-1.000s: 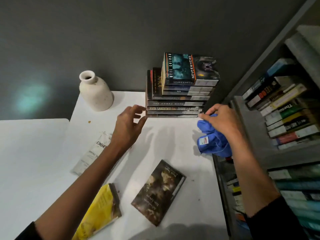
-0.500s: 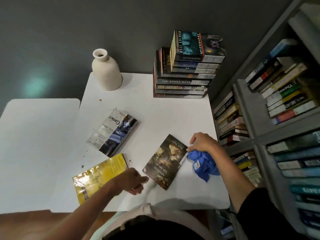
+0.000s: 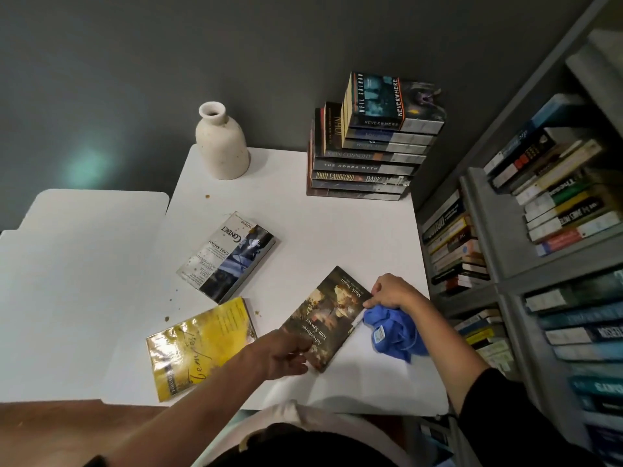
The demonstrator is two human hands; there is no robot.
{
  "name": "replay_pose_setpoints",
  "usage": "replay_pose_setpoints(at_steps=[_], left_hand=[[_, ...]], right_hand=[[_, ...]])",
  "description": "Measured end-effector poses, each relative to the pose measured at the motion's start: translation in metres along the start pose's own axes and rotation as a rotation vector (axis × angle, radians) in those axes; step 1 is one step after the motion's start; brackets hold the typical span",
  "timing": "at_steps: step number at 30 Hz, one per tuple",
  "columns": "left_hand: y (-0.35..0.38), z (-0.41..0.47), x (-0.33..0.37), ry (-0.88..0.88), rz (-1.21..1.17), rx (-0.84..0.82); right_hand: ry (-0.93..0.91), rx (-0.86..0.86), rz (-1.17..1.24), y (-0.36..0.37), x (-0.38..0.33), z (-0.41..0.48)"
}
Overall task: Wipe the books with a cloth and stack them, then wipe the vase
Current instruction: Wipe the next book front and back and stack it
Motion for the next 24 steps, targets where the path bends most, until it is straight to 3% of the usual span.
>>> replay_pose_setpoints(at_steps=[12,18,24], left_hand=[[0.001,0.002,0.001,0.068,0.083,0.126],[-0.004,-0.004,0.015,0.247,0.029,0.135],[-0.006,-0.019,0.052,0.445,-0.110,-0.027]], right_hand=[[0.014,-0.069,0.160,-0.003,0.018,0.001],[-0.009,-0.084,0.229,-0.005,0.017,-0.004],[-0.066,-0.033,0.368,-0.036,0.010,-0.013]])
Point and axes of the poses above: each hand's wrist, its own z-axis towards the middle knuckle, its own y-axis out of the palm, x = y × z, the point moved 3 cm from there along z, towards the middle knuckle, and after that the axes turned 8 degrees about x, right-handed, at the moved point
